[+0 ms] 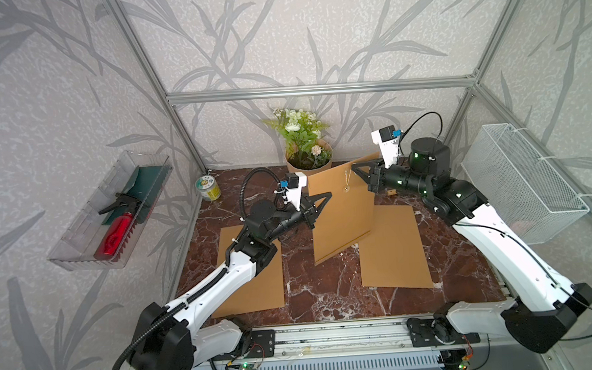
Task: Open the file bag
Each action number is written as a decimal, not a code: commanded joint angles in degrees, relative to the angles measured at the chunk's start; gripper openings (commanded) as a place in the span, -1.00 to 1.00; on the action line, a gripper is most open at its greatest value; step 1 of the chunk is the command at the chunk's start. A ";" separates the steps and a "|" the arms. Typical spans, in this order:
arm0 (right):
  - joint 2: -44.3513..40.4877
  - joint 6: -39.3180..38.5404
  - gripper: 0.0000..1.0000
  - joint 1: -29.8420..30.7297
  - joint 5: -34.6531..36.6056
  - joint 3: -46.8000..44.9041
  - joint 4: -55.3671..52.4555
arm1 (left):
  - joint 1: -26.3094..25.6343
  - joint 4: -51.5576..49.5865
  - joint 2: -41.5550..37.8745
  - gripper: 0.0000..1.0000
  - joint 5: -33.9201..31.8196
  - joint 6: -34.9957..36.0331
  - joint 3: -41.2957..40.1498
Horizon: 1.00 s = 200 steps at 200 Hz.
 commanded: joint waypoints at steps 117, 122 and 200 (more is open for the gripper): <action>3.42 -1.18 -1.00 6.93 0.44 3.78 -0.03 | 0.28 4.84 1.23 -1.00 -2.04 -1.51 1.77; 3.31 -1.15 -1.00 7.00 0.55 3.43 0.05 | 0.28 4.94 1.14 -1.00 -2.48 -1.51 1.79; -0.16 1.53 -1.00 7.79 1.78 -5.24 2.42 | 0.29 7.46 0.88 -1.00 -7.91 -3.31 1.62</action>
